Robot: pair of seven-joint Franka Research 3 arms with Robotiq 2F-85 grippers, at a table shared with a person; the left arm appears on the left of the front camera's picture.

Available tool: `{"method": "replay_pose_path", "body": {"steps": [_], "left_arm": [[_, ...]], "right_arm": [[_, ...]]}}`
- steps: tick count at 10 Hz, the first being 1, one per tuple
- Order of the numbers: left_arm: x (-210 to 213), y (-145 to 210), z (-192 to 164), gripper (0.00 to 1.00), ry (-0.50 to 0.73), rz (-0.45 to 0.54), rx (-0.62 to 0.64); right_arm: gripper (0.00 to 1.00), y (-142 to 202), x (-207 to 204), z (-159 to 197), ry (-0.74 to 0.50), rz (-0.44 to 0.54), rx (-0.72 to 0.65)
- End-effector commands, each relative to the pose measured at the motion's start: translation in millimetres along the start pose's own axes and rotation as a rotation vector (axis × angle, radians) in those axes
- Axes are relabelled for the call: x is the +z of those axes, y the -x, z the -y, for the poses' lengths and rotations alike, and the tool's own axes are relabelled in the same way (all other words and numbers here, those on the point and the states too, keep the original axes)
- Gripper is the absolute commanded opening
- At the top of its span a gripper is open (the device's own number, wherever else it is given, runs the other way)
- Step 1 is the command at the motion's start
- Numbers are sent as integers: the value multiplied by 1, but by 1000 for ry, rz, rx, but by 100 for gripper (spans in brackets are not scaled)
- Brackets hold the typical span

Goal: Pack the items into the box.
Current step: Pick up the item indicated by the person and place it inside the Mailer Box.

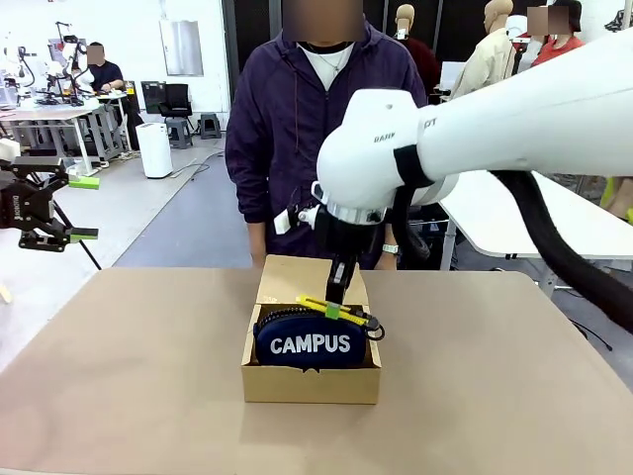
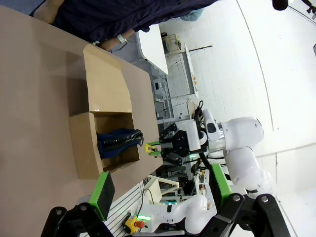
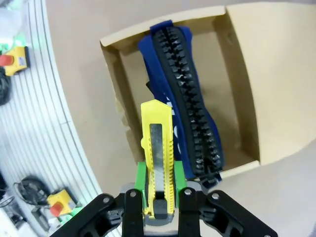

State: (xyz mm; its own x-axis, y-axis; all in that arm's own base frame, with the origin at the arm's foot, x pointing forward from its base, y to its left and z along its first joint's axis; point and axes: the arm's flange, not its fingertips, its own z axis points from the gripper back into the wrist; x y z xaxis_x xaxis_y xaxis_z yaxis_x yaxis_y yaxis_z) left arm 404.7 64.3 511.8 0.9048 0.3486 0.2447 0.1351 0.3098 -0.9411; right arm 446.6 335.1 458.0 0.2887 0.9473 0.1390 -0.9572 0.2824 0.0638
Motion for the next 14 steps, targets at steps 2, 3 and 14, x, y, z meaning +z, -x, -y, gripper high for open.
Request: {"method": "replay_pose_path", "body": {"steps": [2, 3, 14], "left_arm": [[4, 1, 2, 100, 0, -10, 5], [4, 1, 2, 100, 0, -10, 5], [4, 1, 2, 100, 0, -10, 5]], "right_arm": [[0, -16, -33, -8, 40, 5, 15], [0, -21, -43, -7, 51, 13, 24], [100, -10, -26, 6, -64, 22, -34]]}}
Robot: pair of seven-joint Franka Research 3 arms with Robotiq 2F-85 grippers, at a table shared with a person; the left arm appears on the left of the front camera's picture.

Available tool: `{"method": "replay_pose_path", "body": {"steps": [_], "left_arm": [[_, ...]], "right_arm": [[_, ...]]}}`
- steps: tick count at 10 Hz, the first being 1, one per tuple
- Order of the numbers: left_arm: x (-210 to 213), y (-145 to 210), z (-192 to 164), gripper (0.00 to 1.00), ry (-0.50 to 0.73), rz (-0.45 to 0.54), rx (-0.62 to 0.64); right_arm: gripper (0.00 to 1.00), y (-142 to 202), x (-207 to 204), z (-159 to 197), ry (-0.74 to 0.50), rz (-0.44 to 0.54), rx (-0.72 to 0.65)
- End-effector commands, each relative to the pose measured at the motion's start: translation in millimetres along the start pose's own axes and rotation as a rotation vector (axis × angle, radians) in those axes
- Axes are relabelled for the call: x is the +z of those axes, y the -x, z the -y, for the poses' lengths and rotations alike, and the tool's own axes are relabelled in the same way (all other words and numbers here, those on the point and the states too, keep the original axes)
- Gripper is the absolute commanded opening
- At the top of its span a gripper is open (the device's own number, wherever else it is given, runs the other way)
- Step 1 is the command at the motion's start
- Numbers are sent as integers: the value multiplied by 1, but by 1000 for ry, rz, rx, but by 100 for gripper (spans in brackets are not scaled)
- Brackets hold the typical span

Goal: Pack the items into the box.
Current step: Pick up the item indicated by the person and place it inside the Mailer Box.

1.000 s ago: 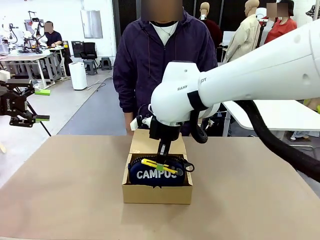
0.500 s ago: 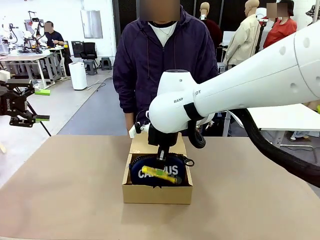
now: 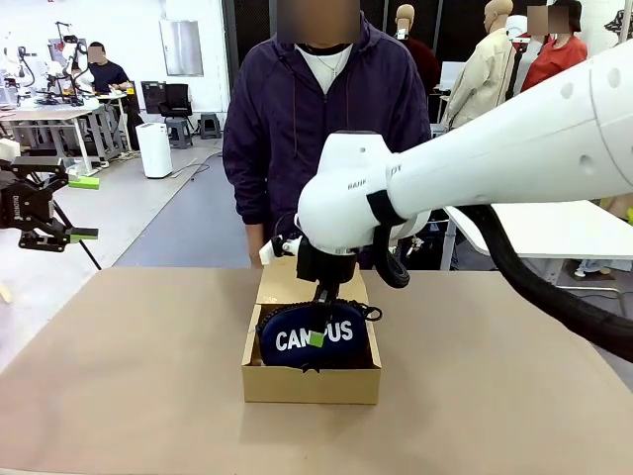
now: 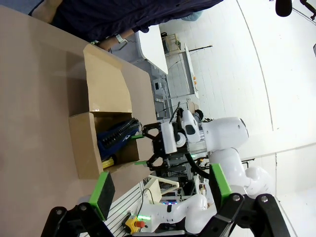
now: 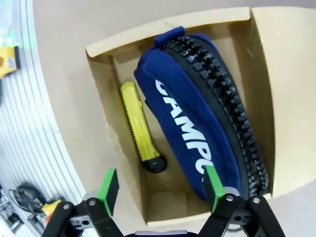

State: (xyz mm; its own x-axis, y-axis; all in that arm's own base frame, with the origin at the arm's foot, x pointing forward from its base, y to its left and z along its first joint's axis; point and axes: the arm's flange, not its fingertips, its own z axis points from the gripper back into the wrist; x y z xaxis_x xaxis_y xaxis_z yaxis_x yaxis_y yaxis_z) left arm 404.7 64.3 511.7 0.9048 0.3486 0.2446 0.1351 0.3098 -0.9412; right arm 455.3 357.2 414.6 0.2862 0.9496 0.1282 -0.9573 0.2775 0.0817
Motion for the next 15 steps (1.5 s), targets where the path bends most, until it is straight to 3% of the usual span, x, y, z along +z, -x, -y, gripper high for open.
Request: {"method": "replay_pose_path", "body": {"steps": [1, 3, 5, 8, 11, 13, 15], "left_arm": [[4, 1, 2, 100, 0, -10, 5], [4, 1, 2, 100, 0, -10, 5], [4, 1, 2, 100, 0, -10, 5], [4, 1, 2, 100, 0, -10, 5], [4, 1, 2, 100, 0, -10, 5], [4, 1, 2, 100, 0, -10, 5], [4, 1, 2, 100, 0, -10, 5]], "right_arm": [[100, 16, 43, 3, -93, 64, -64], [100, 47, 94, 20, -160, 121, -208], [100, 85, 124, 40, -314, 168, -500], [100, 171, 159, 62, -587, 511, -958], [100, 277, 158, 58, -745, 972, -1096], [100, 330, 140, 55, -768, 1133, -1147], [100, 355, 117, 71, -754, 1162, -1278]]}}
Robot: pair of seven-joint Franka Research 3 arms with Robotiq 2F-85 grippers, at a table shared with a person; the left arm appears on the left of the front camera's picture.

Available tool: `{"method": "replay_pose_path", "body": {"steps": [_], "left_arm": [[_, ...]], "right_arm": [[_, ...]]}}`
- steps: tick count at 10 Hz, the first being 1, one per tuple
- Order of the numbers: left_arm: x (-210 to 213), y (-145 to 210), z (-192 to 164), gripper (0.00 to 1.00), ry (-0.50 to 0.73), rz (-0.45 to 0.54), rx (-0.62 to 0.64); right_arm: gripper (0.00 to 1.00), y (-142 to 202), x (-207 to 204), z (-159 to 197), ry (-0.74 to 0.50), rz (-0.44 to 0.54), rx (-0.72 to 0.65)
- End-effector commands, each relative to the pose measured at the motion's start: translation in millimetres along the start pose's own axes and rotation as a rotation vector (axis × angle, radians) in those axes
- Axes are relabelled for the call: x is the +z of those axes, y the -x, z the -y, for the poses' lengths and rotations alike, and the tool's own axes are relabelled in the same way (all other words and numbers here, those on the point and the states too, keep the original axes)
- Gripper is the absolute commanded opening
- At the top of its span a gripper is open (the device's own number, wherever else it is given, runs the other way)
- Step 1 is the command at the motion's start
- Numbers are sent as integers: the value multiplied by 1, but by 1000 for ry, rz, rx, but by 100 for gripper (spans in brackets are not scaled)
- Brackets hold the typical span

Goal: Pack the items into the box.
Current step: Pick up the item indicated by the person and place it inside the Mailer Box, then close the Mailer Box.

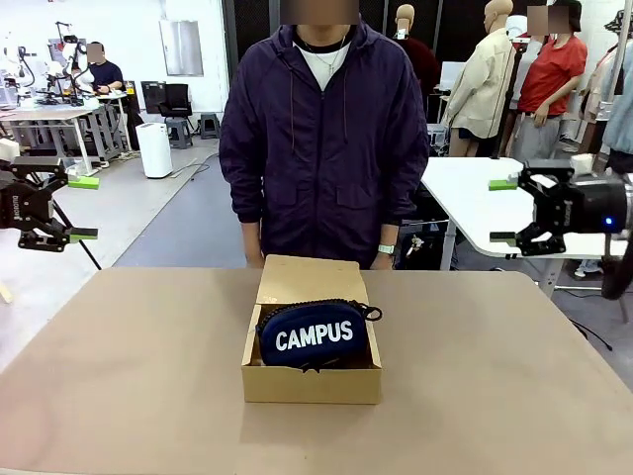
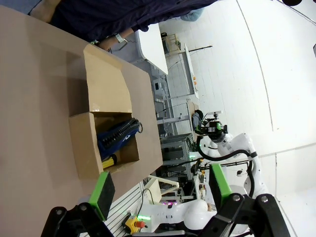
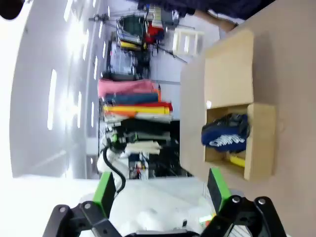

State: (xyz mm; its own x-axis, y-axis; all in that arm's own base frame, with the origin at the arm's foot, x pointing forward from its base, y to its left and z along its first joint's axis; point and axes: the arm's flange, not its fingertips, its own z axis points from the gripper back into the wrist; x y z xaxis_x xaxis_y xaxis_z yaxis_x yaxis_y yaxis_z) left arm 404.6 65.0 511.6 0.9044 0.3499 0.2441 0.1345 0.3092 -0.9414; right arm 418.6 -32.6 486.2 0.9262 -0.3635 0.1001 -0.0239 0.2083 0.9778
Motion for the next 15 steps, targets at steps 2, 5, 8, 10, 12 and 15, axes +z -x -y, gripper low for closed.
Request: {"method": "replay_pose_path", "body": {"steps": [2, 5, 8, 10, 12, 15], "left_arm": [[3, 1, 3, 100, 0, -11, 4], [3, 1, 3, 100, 0, -11, 4], [3, 1, 3, 100, 0, -11, 4], [3, 1, 3, 100, 0, -11, 4], [3, 1, 3, 100, 0, -11, 4], [3, 1, 3, 100, 0, -11, 4]], "right_arm": [[100, 0, 0, 0, 0, 0, 0], [100, 0, 0, 0, 0, 0, 0], [100, 0, 0, 0, 0, 0, 0], [100, 0, 0, 0, 0, 0, 0], [100, 0, 0, 0, 0, 0, 0], [100, 0, 0, 0, 0, 0, 0]]}}
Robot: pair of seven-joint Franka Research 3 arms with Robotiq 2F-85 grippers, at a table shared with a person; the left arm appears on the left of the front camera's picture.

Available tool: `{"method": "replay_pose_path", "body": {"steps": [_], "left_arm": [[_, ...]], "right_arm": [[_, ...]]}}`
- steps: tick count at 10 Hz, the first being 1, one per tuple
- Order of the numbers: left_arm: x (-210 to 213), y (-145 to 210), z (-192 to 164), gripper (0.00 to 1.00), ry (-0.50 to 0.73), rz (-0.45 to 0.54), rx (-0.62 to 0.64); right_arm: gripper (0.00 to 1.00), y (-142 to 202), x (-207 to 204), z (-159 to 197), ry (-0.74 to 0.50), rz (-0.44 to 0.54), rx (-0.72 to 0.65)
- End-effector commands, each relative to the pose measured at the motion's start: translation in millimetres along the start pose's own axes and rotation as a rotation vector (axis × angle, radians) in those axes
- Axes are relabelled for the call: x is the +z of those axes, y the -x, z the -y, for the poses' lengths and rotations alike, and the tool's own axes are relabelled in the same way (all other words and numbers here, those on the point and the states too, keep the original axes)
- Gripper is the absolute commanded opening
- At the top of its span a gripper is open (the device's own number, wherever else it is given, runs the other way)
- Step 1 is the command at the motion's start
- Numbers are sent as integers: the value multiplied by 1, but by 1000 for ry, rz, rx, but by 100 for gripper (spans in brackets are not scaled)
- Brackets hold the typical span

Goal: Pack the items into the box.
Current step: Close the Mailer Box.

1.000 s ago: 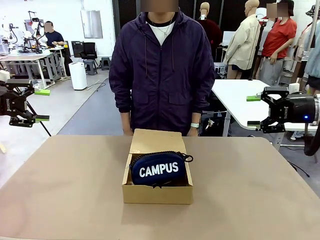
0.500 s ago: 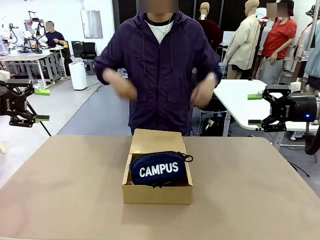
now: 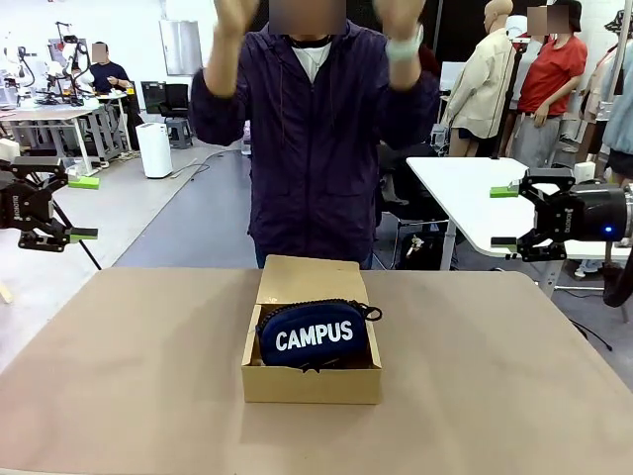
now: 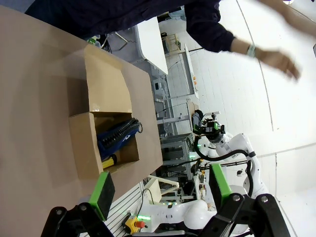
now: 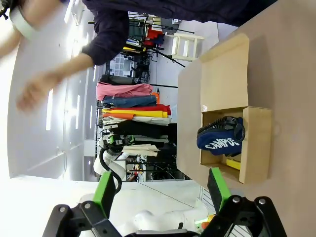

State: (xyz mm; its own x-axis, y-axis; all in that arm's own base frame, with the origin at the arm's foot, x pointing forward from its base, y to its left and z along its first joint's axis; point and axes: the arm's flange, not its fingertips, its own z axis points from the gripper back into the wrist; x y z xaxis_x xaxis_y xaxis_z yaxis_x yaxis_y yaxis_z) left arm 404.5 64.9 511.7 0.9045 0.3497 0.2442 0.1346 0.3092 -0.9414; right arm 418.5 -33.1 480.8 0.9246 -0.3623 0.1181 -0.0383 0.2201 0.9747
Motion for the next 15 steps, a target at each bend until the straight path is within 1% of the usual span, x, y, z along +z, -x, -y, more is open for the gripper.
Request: {"method": "replay_pose_path", "body": {"steps": [1, 7, 8, 9, 10, 11, 12, 13, 14, 15], "left_arm": [[3, 1, 2, 100, 0, -11, 4], [3, 1, 2, 100, 0, -11, 4], [0, 0, 0, 100, 0, 0, 0], [-8, 4, -1, 100, -23, -48, -13], [-28, 4, -6, 100, -171, -62, -32], [-58, -5, -20, 100, -331, -69, -33], [-83, -14, -32, 100, -367, -103, -4], [-101, -22, -45, 100, -405, -78, 8], [-118, -28, -53, 100, -367, -69, 12], [-136, -33, -63, 100, -310, -86, 29]], "right_arm": [[100, -1, 1, -5, -6, -3, -18], [100, -1, 1, -5, -6, -3, -18], [100, 0, 0, 0, 0, 0, 0], [100, -4, -17, -2, 47, -50, -36], [100, -15, -49, -3, 211, -93, -10], [100, -25, -86, 5, 445, -127, 52], [100, -31, -108, 17, 642, -89, 109], [100, -36, -122, 30, 757, -28, 153], [100, -34, -137, 42, 749, -52, 155], [100, -34, -151, 58, 709, -67, 153]]}}
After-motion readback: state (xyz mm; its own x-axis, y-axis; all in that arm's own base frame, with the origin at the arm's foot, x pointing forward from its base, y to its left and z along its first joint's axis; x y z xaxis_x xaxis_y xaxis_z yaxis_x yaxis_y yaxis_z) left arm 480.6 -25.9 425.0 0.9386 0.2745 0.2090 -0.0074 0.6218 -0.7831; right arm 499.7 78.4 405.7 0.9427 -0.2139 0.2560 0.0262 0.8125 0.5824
